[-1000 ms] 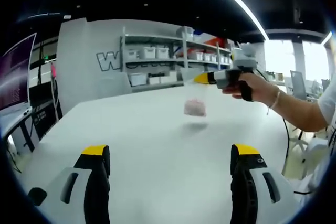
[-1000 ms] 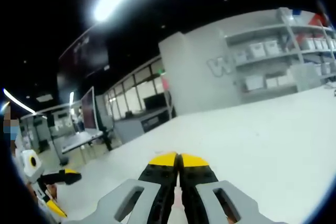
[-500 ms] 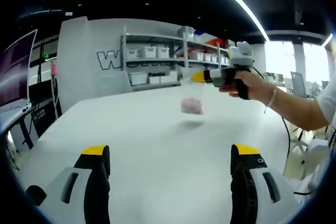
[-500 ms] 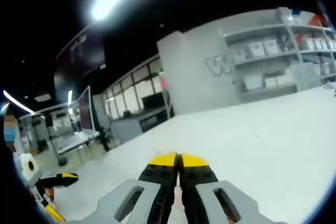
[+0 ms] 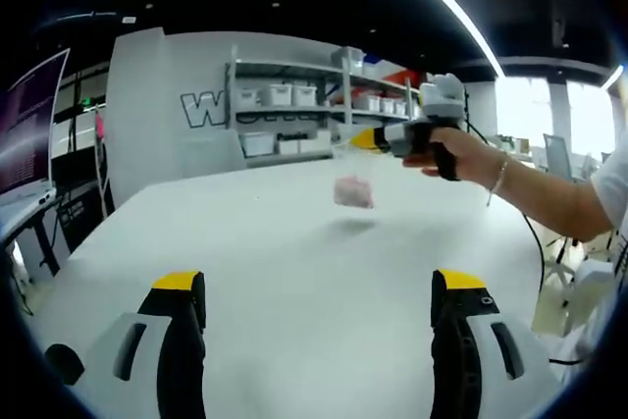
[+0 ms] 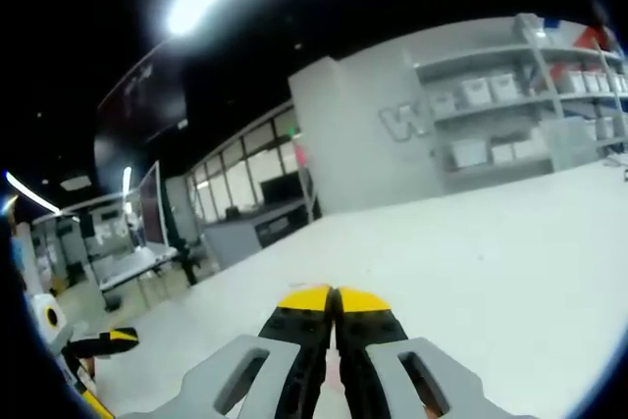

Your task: Open the resealable bag by pulling the two sides of the seal apart until the entire bag opening is separated and visibly accessible.

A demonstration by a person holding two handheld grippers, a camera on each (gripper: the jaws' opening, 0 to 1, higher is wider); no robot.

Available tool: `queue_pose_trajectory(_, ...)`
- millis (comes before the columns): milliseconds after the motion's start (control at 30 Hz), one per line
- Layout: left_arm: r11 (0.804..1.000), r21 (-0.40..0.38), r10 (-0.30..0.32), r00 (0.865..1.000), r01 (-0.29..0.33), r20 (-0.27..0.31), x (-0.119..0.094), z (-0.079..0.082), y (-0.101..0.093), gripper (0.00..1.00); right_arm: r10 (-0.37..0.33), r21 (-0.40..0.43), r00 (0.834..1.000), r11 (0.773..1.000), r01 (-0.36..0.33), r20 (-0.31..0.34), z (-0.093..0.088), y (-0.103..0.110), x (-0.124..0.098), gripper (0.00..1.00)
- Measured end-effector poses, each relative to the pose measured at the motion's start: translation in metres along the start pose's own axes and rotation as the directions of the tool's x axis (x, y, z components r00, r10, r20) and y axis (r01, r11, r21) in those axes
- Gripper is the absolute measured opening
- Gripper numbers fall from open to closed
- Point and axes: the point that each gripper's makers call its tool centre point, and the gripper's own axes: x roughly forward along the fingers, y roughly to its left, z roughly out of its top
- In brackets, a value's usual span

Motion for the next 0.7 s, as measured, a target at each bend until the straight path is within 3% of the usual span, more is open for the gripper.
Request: queue_pose_trajectory(700,1.0,-0.005,0.004,1.0,-0.004,0.001,0.001,-0.002,0.005,0.94,-0.033,-0.002,0.999,0.999,0.033,-0.012,-0.001,-0.012,0.023,0.0)
